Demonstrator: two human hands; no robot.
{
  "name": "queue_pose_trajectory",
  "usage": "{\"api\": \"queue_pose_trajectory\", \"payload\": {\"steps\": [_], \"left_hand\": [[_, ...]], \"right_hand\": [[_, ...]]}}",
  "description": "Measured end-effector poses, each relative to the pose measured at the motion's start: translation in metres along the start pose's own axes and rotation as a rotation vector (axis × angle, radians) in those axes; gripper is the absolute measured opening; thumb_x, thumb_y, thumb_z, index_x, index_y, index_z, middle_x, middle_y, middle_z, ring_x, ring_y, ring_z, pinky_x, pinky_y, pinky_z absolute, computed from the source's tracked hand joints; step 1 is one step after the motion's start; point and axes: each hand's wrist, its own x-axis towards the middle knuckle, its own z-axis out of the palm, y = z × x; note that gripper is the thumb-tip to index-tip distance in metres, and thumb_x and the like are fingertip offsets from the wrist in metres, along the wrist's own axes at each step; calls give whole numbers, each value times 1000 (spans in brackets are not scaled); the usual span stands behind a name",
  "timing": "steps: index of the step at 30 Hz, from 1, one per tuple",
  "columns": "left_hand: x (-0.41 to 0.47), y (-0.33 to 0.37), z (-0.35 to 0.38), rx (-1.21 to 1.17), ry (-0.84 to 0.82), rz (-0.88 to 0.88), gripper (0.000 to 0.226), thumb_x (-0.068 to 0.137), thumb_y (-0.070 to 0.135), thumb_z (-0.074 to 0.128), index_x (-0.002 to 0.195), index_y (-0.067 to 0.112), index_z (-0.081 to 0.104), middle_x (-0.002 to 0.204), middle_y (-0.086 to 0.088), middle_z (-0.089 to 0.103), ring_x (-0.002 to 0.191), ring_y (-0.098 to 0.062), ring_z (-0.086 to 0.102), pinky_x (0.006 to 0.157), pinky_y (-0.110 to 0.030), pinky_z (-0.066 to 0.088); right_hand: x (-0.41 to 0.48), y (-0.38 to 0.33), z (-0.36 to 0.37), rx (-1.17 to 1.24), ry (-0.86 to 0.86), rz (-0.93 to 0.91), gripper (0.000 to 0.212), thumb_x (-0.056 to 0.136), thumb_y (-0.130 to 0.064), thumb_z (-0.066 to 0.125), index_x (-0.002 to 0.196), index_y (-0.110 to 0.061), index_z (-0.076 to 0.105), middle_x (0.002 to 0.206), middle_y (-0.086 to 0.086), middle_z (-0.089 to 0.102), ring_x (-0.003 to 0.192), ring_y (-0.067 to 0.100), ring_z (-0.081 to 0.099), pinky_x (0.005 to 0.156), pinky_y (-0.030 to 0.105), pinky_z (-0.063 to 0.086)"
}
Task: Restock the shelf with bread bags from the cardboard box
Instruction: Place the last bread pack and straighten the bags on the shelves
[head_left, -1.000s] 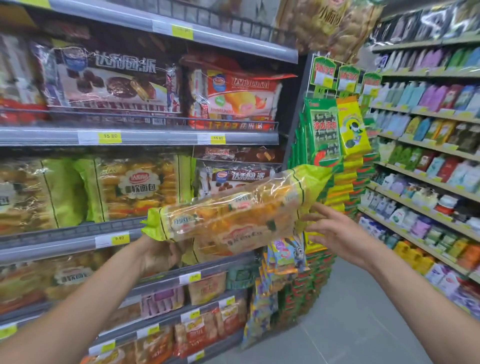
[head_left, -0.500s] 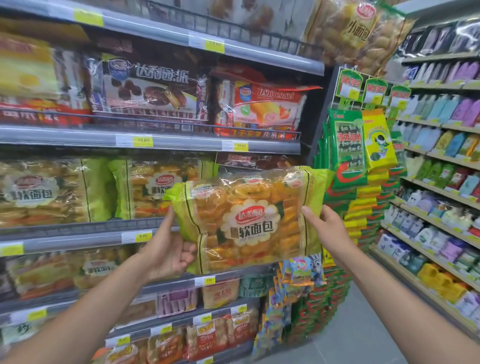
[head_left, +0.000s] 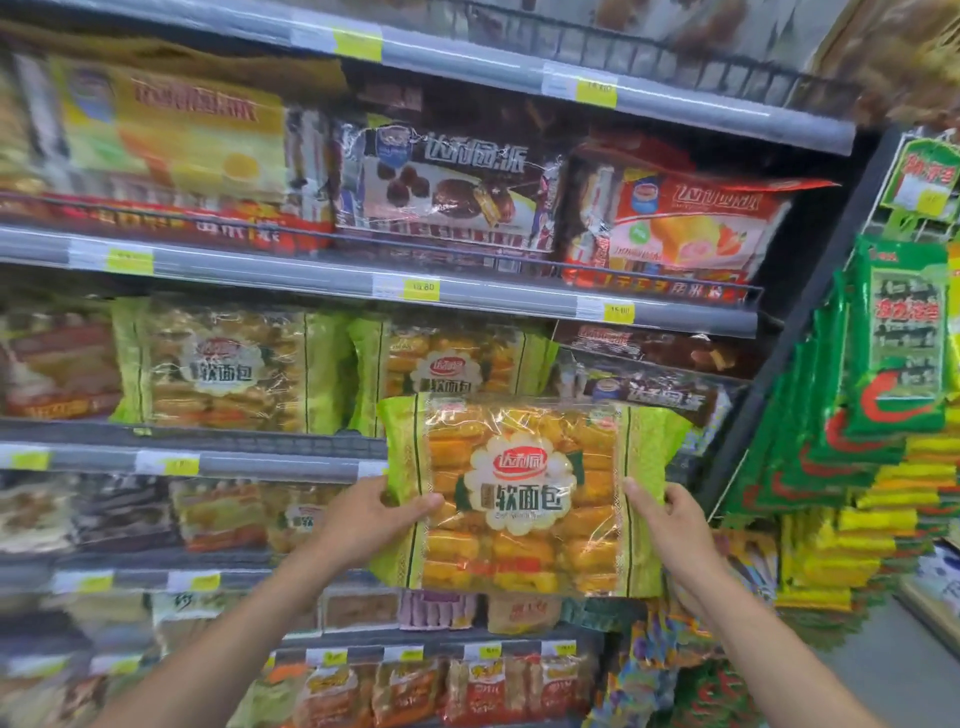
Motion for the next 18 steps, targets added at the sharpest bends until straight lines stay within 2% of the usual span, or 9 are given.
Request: {"api": "queue_pose_trajectory", "payload": {"steps": [2,4,6,8,10,13,14,16,18], "left_hand": [[14,-7,-13,49,19,24,84,57,99,48,88,23,66,85,5,64,78,-14,65,68,-29,49],[28,-9,-26,-104,-38,14,85,64,91,55,117,25,65,115,3,64,111,-19,63,94,-40,53],[42,-11,-37,-334,-108,-35,88,75,77,63,141,20,50,139,2,58,129,-21,54,110,-44,44],[59,-15,-44,-438,-116,-73,88,89,60,62,157,16,27,159,-1,36,142,-24,40,115,-43,34],[79,-23,-50,-491,-113,-77,97,89,55,66,161,18,12,166,-3,22,149,-27,29,117,-45,30],[111,-36,-59,-482,-107,-62,120,72,57,79,161,24,6,168,-3,15,151,-29,24,119,-49,28],[121,-38,-63,-485,-100,-63,122,70,55,81,161,25,5,168,-3,14,151,-29,23,119,-49,27],[140,-40,-68,-495,-63,-48,120,73,50,82,161,26,5,168,-3,13,152,-28,22,120,-50,26],[157,-39,-72,-487,-14,-20,113,79,45,80,161,26,5,168,-4,14,152,-28,22,119,-50,27]], "right_hand": [[12,-5,20,46,11,10,53,97,-37,60,133,1,53,122,10,58,102,16,46,87,29,34],[27,-11,41,84,18,25,53,98,-36,60,137,-2,53,127,-1,56,108,15,48,90,29,35],[43,-17,61,125,17,46,64,96,-45,60,145,-7,45,140,-4,51,122,17,48,96,33,37],[61,-23,80,164,22,71,81,92,-56,59,155,-13,31,158,0,36,142,23,36,109,42,34],[78,-29,96,175,15,86,91,89,-62,57,159,-16,22,164,-1,23,149,24,26,116,46,28],[105,-33,116,212,-7,68,96,86,-65,61,159,-17,20,164,0,23,150,23,25,118,45,25],[112,-35,121,205,-20,53,105,79,-70,67,159,-19,22,163,-1,26,149,23,28,119,46,26],[129,-35,129,127,-86,31,122,62,-70,82,158,-22,23,159,-2,33,146,23,33,118,48,30],[145,-36,133,13,-185,31,125,57,-61,90,156,-24,24,153,-3,39,142,20,38,118,47,32]]}}
